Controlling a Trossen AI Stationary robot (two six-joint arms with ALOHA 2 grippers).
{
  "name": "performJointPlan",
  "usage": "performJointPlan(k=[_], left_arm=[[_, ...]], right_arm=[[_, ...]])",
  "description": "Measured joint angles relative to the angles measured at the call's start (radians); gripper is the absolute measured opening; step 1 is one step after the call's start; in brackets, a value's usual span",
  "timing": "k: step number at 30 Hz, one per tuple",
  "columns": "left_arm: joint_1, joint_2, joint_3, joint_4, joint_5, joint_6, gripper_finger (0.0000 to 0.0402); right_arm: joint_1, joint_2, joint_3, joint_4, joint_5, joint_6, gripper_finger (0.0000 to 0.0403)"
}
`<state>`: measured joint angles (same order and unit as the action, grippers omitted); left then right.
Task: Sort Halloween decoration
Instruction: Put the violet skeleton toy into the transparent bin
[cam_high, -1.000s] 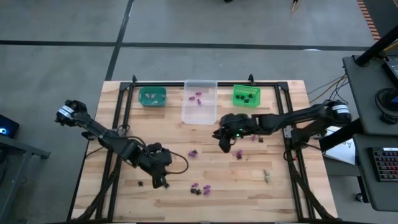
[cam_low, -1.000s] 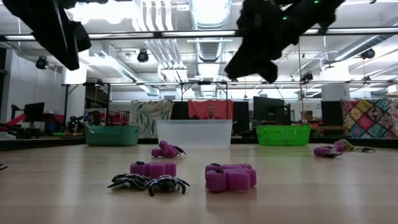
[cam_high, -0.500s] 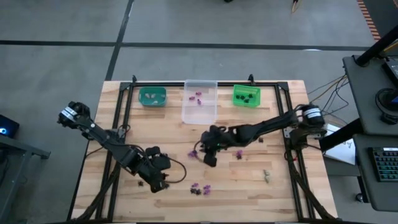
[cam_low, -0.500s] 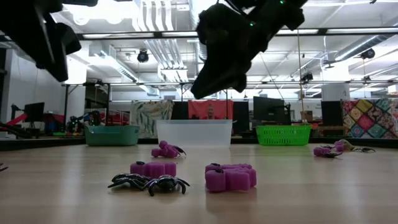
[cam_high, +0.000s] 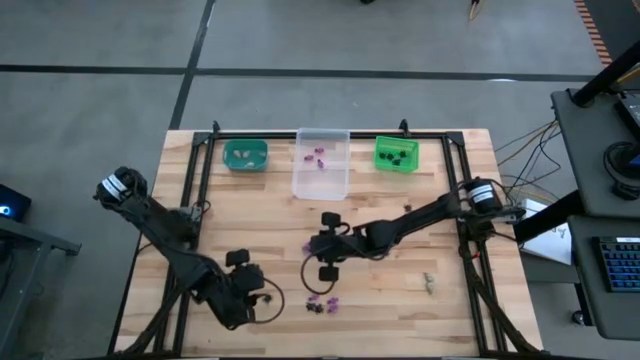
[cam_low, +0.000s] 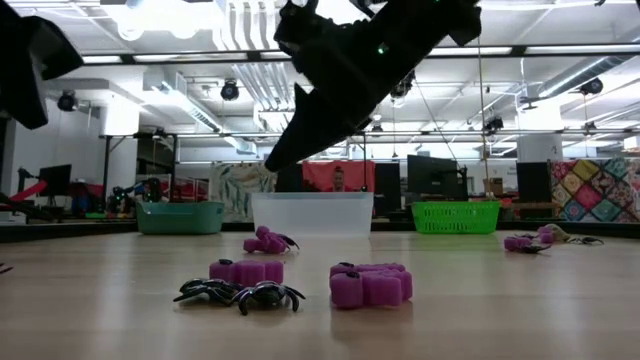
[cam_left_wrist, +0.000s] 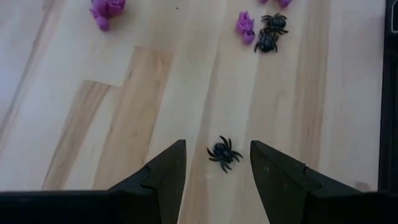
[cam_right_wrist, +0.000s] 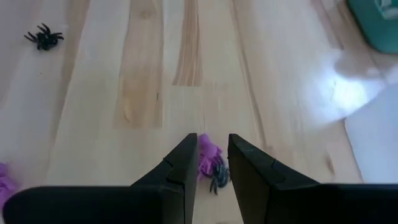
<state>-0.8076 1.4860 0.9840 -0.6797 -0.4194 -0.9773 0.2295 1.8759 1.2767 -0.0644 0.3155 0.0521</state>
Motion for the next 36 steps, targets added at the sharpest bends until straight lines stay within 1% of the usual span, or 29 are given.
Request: performJointPlan(k=[6,9,12,16,21,25,30,36], left_arm=[[-0.028,0.000,0.000,0.008,-0.068,-0.012,0.0162],[-0.029,0.000,-0.001,0.008,-0.081,-0.011,0.0162],[-0.028,0.000,-0.001,0.009,-0.103,-0.011,0.0162],[-0.029,0.000,-0.001,0.009,-0.124,-0.009,0.0162],[-0.029,0.000,-0.001,0.007,-0.158,-0.006,0.0162],[-0.029,0.000,-0.001,0.007,-0.175,-0.004,0.0162],[-0.029,0.000,-0.001,0.007,-0.200,-0.004,0.0162],[-0.028,0.000,-0.001,0.006,-0.212,-0.004,0.0162]], right_arm=[[0.014,0.035,-0.048,0.193,0.013,-0.028,0.0076],[0.015,0.062,-0.050,0.216,0.066,-0.030,0.0070],[0.012,0.092,-0.051,0.229,0.087,-0.038,0.0068],[0.013,0.113,-0.044,0.234,0.092,-0.004,0.0090],[0.013,0.117,-0.044,0.206,0.164,0.039,0.0144],[0.012,0.118,-0.044,0.192,0.151,0.094,0.0173],[0.013,0.152,-0.044,0.207,0.149,0.118,0.0182],[0.012,0.159,-0.044,0.215,0.149,0.129,0.0168]])
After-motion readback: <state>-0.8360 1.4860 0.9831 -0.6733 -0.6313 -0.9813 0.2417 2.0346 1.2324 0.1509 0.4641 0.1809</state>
